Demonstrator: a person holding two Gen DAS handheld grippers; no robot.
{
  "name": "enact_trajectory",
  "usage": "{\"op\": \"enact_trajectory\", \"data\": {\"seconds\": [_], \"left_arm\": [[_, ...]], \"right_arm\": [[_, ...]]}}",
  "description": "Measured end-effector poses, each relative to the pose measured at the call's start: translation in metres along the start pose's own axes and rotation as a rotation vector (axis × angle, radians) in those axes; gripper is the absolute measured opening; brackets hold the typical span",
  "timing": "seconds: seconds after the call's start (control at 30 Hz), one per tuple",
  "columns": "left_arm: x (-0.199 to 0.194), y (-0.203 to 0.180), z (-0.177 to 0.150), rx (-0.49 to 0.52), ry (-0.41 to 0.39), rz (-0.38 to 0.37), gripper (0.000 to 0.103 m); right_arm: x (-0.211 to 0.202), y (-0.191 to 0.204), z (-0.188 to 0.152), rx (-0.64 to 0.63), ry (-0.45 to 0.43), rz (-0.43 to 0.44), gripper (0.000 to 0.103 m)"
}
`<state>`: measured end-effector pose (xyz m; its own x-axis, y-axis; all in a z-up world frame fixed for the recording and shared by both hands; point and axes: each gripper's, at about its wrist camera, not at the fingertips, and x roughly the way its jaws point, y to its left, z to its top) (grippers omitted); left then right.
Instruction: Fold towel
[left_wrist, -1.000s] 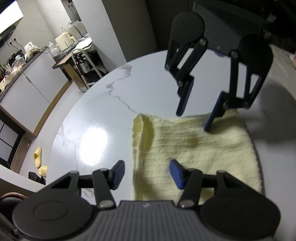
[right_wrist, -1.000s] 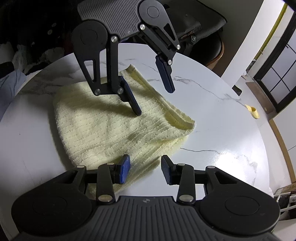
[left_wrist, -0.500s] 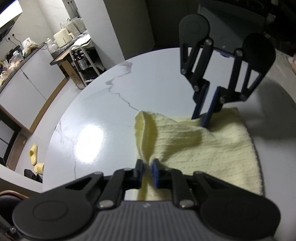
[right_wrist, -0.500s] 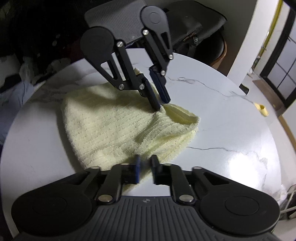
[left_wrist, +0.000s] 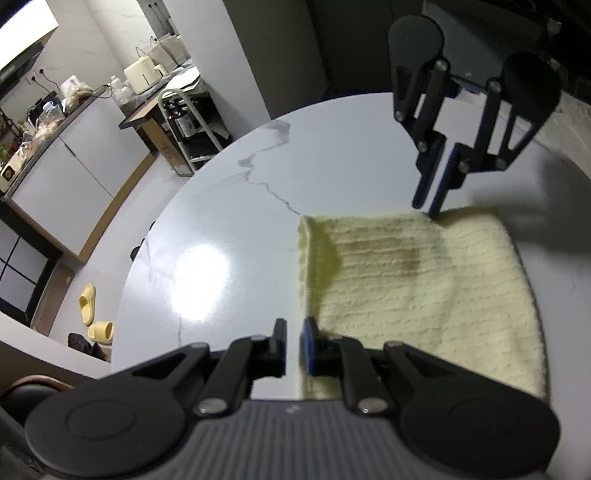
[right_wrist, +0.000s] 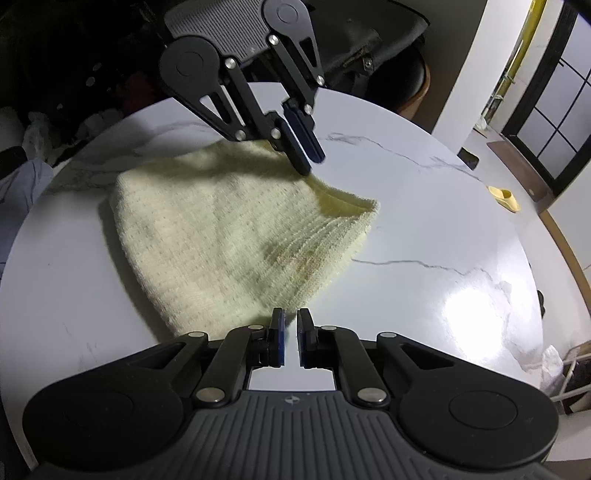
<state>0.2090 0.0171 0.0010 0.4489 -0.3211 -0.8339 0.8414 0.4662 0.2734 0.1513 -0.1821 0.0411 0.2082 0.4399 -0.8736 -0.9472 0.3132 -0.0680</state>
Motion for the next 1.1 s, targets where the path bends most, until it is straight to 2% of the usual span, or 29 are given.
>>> {"op": "enact_trajectory", "data": {"seconds": [0.23, 0.27, 0.3, 0.37, 0.53, 0.67, 0.9, 1.1], "left_arm": [[-0.019, -0.009, -0.005, -0.022, -0.017, -0.004, 0.016], [-0.023, -0.012, -0.007, -0.032, -0.021, -0.013, 0.027], [-0.025, -0.016, -0.009, -0.038, -0.026, -0.022, 0.043], [-0.03, -0.024, -0.013, -0.043, -0.035, -0.04, 0.056], [-0.037, -0.04, -0.021, -0.064, -0.046, -0.072, 0.057], [-0.037, -0.046, -0.026, -0.07, -0.037, -0.096, 0.064], [-0.051, -0.07, -0.043, -0.068, -0.048, -0.122, 0.076], [-0.05, -0.074, -0.054, -0.091, -0.027, -0.123, 0.077]], "right_arm": [[-0.008, 0.002, 0.015, -0.059, -0.047, -0.023, 0.01], [-0.007, 0.003, 0.019, -0.072, -0.053, -0.016, 0.011], [-0.005, 0.004, 0.023, -0.089, -0.062, -0.006, 0.011], [-0.003, 0.006, 0.03, -0.119, -0.077, 0.013, 0.012], [0.012, 0.005, 0.038, -0.128, -0.082, 0.049, 0.029], [0.018, 0.005, 0.042, -0.123, -0.083, 0.072, 0.042], [0.034, -0.002, 0.04, -0.103, -0.041, 0.108, 0.053], [0.041, -0.011, 0.034, -0.057, -0.042, 0.128, 0.065]]}}
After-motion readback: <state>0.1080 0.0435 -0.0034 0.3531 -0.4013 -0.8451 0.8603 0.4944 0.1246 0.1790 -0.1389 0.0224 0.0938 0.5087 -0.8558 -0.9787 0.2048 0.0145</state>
